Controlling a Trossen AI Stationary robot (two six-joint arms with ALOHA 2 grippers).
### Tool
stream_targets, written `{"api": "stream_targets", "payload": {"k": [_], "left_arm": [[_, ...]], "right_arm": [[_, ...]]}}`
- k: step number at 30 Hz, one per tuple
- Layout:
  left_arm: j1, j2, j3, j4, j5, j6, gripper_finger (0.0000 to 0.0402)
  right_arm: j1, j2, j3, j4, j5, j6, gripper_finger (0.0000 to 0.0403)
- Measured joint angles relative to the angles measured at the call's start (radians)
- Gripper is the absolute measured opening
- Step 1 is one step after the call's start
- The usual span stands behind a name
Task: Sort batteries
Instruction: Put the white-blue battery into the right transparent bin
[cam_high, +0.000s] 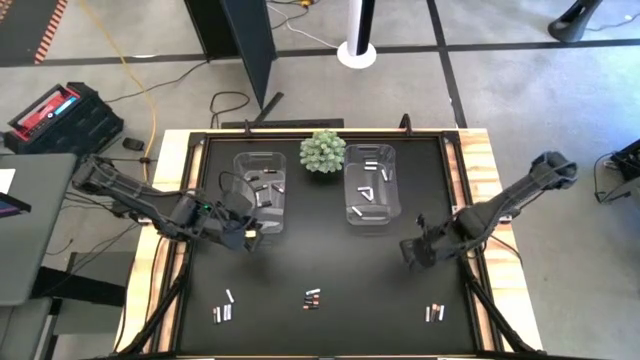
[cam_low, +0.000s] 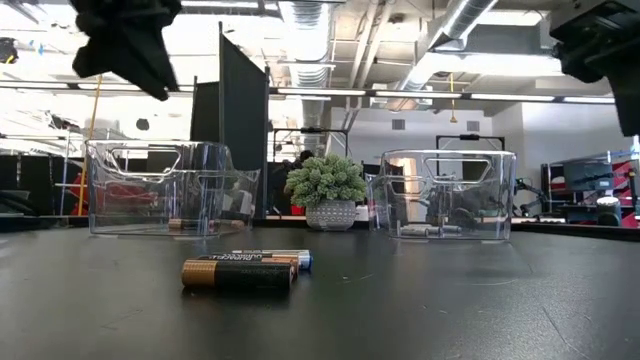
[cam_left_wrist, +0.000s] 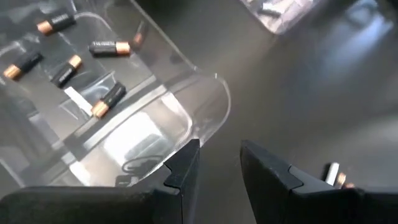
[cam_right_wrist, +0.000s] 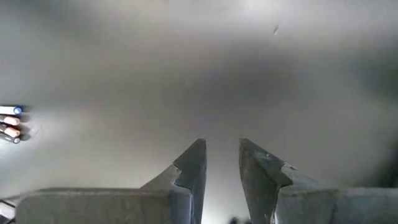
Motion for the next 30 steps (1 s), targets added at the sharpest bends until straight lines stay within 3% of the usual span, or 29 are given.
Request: {"api": "stream_targets", "payload": {"k": [6, 14, 18, 30], "left_arm": [[-0.010, -0.060, -0.078, 0.000, 0.046, 0.016, 0.0112], [-0.010, -0.076, -0.117, 0.002, 0.082, 0.052, 0.0112], [-0.010, -0.076, -0.117, 0.006, 0.078, 0.072, 0.0112], [-0.009, -0.076, -0.117, 0.040, 0.109, 0.260, 0.0112]], "right_arm": [[0.111, 0.143, 0.000, 0.118, -0.007, 0.208, 0.0111], [0.218, 0.286, 0.000, 0.251, -0.111, 0.446, 0.0111], [0.230, 0.354, 0.030, 0.284, -0.169, 0.467, 0.0111], [0.277, 0.460, 0.181, 0.133, -0.179, 0.430, 0.0111]]}}
